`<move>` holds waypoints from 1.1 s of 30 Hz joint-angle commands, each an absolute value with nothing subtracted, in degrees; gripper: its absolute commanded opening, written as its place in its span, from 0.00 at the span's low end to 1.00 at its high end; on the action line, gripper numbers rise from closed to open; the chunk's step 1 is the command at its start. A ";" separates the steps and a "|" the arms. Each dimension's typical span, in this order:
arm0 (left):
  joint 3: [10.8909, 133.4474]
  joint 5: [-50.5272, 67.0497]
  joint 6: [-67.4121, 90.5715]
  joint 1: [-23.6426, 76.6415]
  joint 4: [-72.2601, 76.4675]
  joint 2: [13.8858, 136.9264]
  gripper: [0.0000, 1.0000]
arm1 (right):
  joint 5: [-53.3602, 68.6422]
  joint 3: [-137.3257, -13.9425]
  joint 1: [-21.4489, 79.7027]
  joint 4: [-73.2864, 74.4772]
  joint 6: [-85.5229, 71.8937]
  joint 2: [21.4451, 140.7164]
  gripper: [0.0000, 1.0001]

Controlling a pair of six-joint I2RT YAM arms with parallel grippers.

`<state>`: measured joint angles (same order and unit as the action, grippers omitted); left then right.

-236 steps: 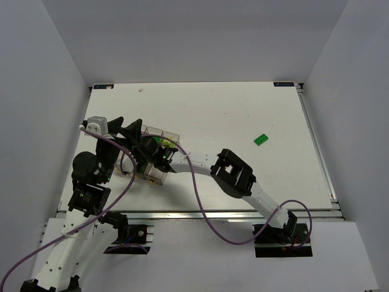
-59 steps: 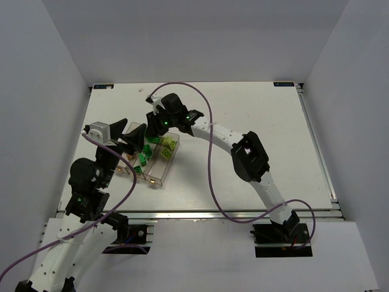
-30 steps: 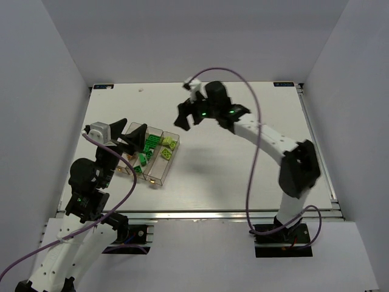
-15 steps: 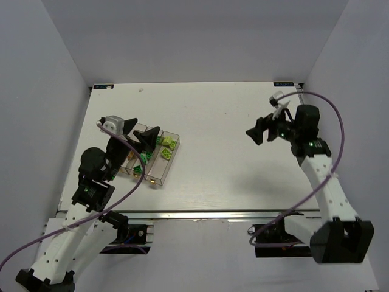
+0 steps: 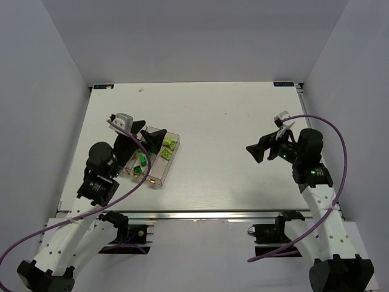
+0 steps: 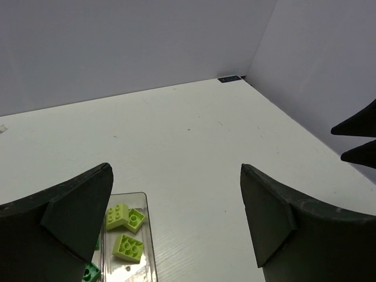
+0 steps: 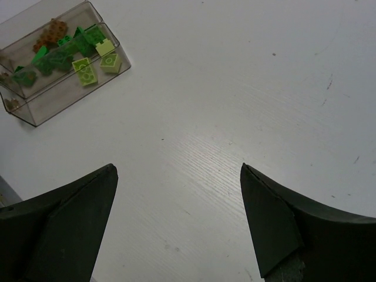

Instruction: Sort the legos into containers by color

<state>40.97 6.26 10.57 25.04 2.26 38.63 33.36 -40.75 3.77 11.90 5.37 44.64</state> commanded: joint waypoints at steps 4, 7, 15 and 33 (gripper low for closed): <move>40.87 8.61 11.25 25.84 4.04 37.88 0.98 | 32.44 -38.85 3.69 6.95 0.44 43.51 0.89; 40.96 9.05 11.43 26.19 4.22 37.62 0.98 | 30.68 -38.50 3.69 5.72 -1.32 42.02 0.89; 40.87 9.49 11.60 26.89 4.39 37.18 0.98 | 32.17 -40.52 3.60 9.13 2.00 42.27 0.89; 40.87 9.40 11.51 27.16 4.31 37.27 0.98 | 32.78 -40.43 3.34 9.93 7.21 43.15 0.89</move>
<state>40.97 8.45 11.25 26.81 3.49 37.67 32.34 -39.22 3.75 10.70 5.85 42.98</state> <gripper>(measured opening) 0.982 0.895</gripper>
